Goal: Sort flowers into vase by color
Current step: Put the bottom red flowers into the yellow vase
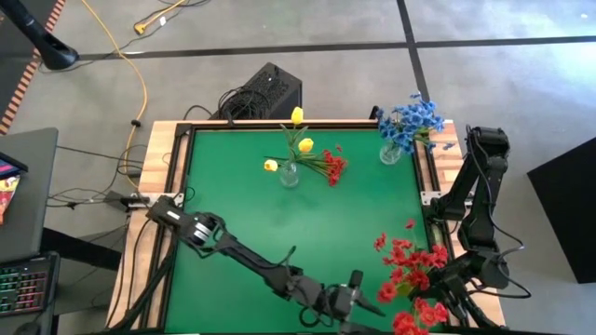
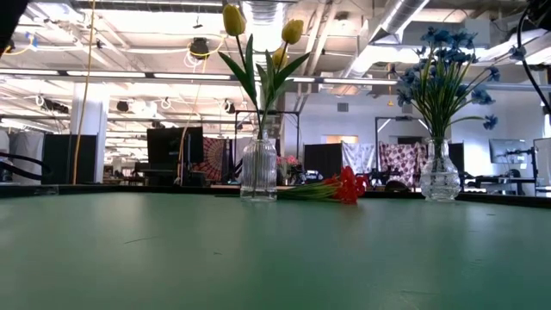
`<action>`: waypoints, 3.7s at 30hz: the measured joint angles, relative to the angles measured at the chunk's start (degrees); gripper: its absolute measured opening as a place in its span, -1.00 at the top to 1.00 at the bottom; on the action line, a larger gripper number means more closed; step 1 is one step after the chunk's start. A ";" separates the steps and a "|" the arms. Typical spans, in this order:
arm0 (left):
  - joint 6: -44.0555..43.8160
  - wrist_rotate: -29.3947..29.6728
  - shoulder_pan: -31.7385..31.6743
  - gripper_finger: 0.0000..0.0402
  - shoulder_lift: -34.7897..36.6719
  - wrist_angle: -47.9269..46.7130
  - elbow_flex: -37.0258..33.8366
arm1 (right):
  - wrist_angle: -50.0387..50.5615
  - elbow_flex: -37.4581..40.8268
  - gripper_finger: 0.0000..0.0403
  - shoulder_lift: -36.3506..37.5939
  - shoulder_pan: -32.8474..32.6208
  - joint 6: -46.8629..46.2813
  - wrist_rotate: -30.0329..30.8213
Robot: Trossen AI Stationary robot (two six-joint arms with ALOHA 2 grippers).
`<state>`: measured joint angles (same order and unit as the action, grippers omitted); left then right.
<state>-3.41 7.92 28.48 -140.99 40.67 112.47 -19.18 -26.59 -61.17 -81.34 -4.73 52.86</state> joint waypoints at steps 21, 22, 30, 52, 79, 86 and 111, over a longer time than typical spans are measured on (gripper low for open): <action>1.67 -0.08 -4.02 0.22 -5.70 -11.78 12.74 | -0.17 0.00 0.81 0.00 -0.02 0.15 0.00; 2.11 -0.13 -4.14 0.22 -6.62 -9.21 13.07 | -0.16 0.00 0.81 0.00 0.01 0.20 -0.02; 6.87 -2.27 -4.03 0.22 -15.86 -5.14 22.29 | -0.16 0.02 0.81 0.03 0.31 0.24 0.03; 8.18 -2.92 -7.25 0.22 -15.40 -2.17 22.53 | 0.35 0.02 0.81 0.02 0.48 0.63 0.11; 6.74 -2.56 -7.77 0.22 -15.29 -5.35 22.53 | 0.28 0.02 0.81 0.00 0.46 0.20 5.29; 5.66 -1.46 -8.25 0.22 -15.29 -4.53 22.53 | -0.87 0.02 0.81 0.00 0.46 0.02 5.93; 3.72 -2.83 -8.82 0.26 -15.25 -2.99 22.52 | -0.51 0.02 0.81 0.02 0.46 -1.43 10.29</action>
<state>0.31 5.09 19.66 -156.24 37.68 134.99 -19.69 -26.57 -61.14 -80.88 -6.16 63.16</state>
